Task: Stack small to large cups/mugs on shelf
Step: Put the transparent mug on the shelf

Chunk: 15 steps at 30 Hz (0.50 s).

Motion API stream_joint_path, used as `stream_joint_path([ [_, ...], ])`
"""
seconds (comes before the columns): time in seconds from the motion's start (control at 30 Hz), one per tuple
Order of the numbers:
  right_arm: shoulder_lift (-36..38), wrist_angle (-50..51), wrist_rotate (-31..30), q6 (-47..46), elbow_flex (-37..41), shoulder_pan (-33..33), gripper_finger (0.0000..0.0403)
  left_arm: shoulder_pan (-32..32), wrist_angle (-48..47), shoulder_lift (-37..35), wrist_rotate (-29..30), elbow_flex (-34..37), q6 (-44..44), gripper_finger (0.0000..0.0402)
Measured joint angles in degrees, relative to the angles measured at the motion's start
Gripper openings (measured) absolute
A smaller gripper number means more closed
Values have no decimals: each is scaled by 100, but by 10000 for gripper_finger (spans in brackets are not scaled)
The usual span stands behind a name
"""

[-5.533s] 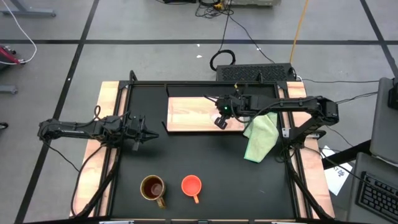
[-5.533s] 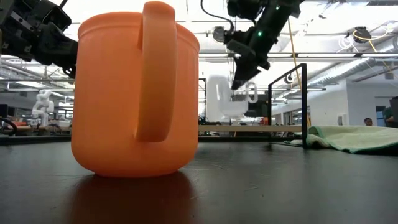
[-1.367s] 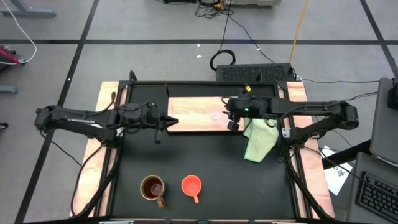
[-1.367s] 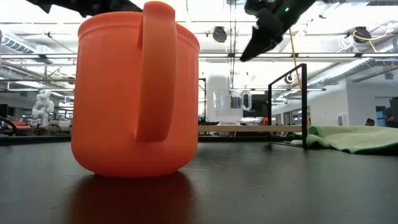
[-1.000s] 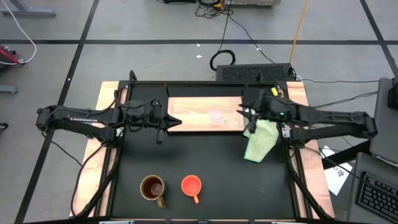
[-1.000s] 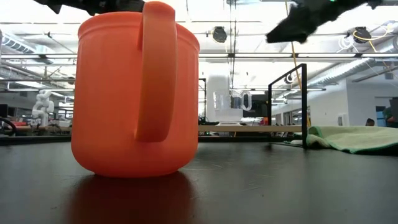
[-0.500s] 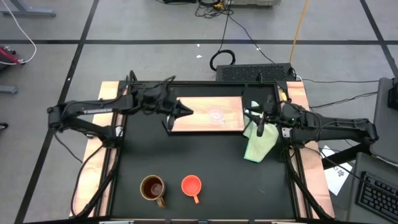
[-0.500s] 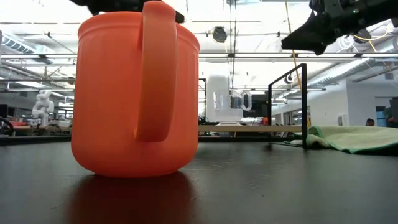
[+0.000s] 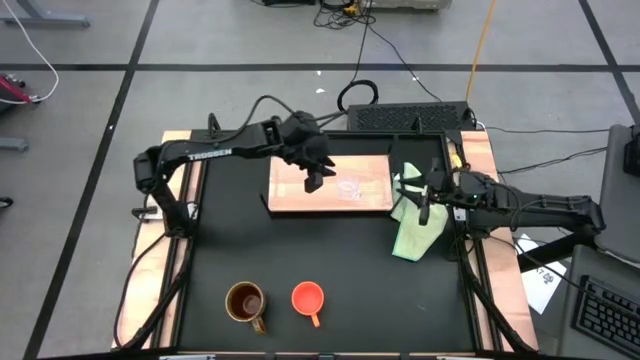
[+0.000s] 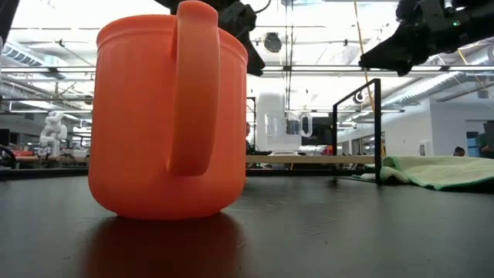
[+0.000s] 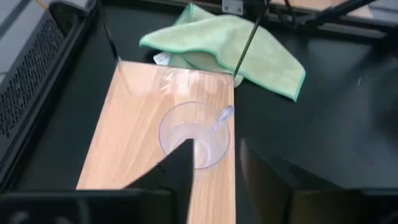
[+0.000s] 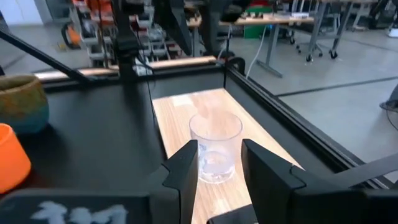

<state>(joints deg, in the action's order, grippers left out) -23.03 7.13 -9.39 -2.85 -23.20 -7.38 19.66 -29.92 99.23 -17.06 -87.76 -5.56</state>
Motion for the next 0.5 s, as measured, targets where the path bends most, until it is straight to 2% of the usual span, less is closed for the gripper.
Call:
stream_joint_path([
  [0.23, 885, 79, 68, -115, 359, -2, 116, 35, 8, 337, 2, -558, -40, 231],
  [0.5, 1297, 89, 70, -119, 621, -2, 116, 353, -284, 710, -102, -1078, -55, 250],
])
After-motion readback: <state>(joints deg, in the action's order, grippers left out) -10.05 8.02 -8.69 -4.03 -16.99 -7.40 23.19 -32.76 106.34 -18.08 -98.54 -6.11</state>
